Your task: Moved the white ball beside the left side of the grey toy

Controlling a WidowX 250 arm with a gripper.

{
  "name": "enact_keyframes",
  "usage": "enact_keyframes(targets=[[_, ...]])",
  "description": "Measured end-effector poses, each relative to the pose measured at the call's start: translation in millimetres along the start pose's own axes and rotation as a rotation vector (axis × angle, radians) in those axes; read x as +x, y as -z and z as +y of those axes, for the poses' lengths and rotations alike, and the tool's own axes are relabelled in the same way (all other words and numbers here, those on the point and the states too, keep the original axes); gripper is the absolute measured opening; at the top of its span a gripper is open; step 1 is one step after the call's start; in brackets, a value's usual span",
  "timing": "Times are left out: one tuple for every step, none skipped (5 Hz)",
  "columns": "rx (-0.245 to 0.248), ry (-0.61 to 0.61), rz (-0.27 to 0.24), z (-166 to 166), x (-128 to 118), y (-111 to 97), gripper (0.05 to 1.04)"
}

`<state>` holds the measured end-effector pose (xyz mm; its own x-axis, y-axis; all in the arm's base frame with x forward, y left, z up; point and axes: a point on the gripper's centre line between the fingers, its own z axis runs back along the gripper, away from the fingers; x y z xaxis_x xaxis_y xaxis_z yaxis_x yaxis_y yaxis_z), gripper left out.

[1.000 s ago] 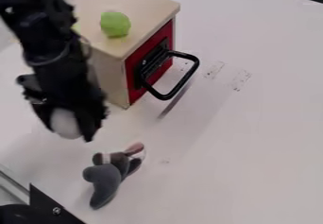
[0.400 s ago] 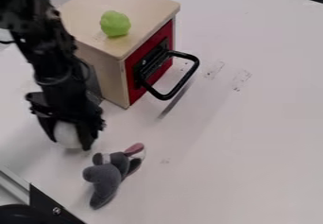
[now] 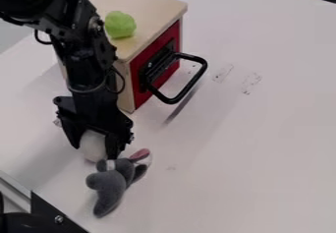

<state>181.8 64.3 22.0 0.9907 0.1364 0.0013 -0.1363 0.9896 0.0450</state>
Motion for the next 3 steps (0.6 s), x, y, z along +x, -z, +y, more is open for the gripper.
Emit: enact_keyframes(targets=[[0.008, 0.013, -0.069, -1.5, 3.8, -42.7, 1.000], [-0.022, 0.036, -0.133, -6.9, -2.1, -85.4, 1.000], [-0.074, 0.068, -0.156, -14.0, -9.6, -106.8, 1.000]])
